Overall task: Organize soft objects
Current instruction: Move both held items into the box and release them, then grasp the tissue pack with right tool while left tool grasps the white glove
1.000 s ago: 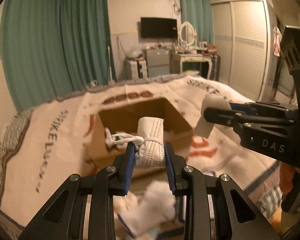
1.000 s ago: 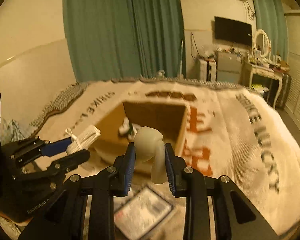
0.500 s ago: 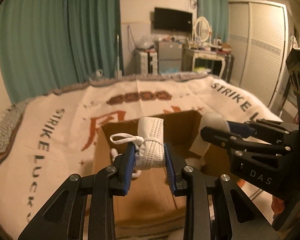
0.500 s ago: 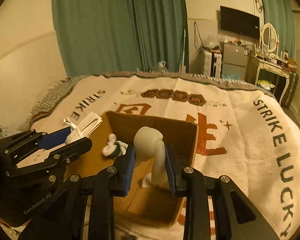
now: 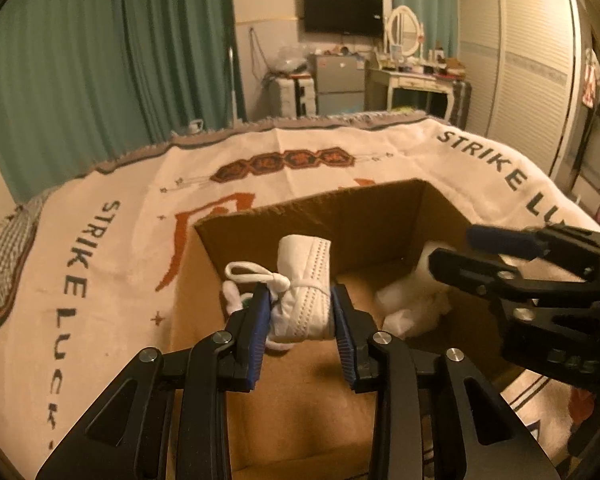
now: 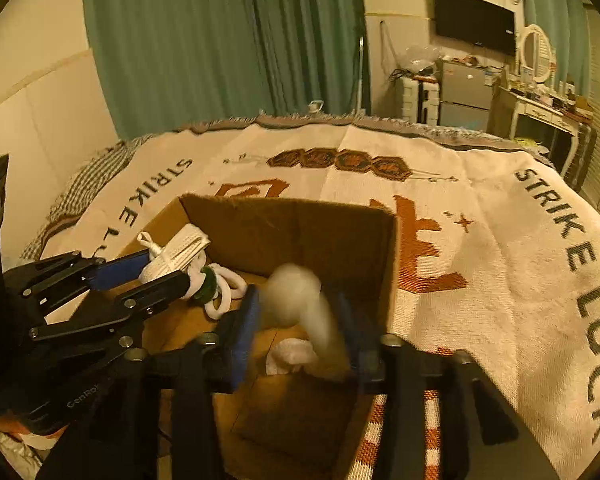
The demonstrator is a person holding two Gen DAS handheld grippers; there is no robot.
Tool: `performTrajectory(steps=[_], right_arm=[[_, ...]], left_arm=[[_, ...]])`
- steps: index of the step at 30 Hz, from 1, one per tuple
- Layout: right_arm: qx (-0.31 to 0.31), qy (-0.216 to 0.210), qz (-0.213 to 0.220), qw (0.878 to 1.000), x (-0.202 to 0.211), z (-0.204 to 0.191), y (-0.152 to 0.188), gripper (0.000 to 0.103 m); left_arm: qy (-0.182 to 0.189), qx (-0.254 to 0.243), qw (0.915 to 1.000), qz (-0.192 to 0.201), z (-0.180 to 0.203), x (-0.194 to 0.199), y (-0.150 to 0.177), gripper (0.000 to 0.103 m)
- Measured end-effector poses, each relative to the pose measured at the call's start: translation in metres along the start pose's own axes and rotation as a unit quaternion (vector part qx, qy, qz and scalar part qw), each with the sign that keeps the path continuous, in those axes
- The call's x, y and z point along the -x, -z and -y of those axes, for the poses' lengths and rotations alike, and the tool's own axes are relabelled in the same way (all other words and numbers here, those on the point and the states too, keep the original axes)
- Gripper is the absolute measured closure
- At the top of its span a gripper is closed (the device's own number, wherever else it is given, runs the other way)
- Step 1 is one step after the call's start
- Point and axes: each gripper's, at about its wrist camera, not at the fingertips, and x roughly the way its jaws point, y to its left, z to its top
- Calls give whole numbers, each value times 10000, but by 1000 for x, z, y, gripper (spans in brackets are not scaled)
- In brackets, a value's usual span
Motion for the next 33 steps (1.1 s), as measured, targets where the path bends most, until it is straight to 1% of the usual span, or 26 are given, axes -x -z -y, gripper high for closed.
performTrajectory(steps=[1,2,4,6,8,12,14,16,18,21,24,26,29,31,33], right_arm=[[-81,-20,91,9999,8,1,0,46],[-137,-40,149,9998,15,2,0,44],[-152,-1,219,9996,28,1,-1,42],[-98,105,347,9993,47,-2,-3,40],[-52,185,478,9987,69,-5,-5,36],[80,388,730,9965,119,-15,-10,31],[121,524,870,9948,149,-23,-11,25],[152,623,1007,9928,176,-30,-9,21],[187,698,1106,9912,201,-38,-3,16],[282,840,1161,9893,230,-50,10,9],[194,959,1191,9880,248,-59,28,1],[112,935,1153,9889,252,-64,44,0],[67,931,999,9906,246,-72,67,0],[67,942,881,9916,239,-74,81,0],[23,974,680,9929,223,-76,97,0]], left_arm=[[-133,-23,9999,-13,0,2,-1,57],[-191,-20,9998,10,0,6,-1,36],[-180,97,9996,169,-4,16,-1,19],[-217,217,9989,361,-8,34,-4,19],[-190,195,9985,476,-9,51,-11,19],[-181,148,9950,976,-8,105,-19,19],[-136,117,9925,1205,-8,132,-21,19],[-81,61,9897,1428,-9,162,-18,19],[-33,-76,9877,1561,-7,186,-12,13],[-53,-265,9841,1755,-3,213,3,11],[-3,-407,9829,1797,2,228,24,11],[4,-444,9826,1802,3,231,38,11],[-19,-524,9835,1733,5,226,57,11],[50,-502,9859,1595,4,219,69,11],[71,-372,9896,1389,1,205,78,11]])
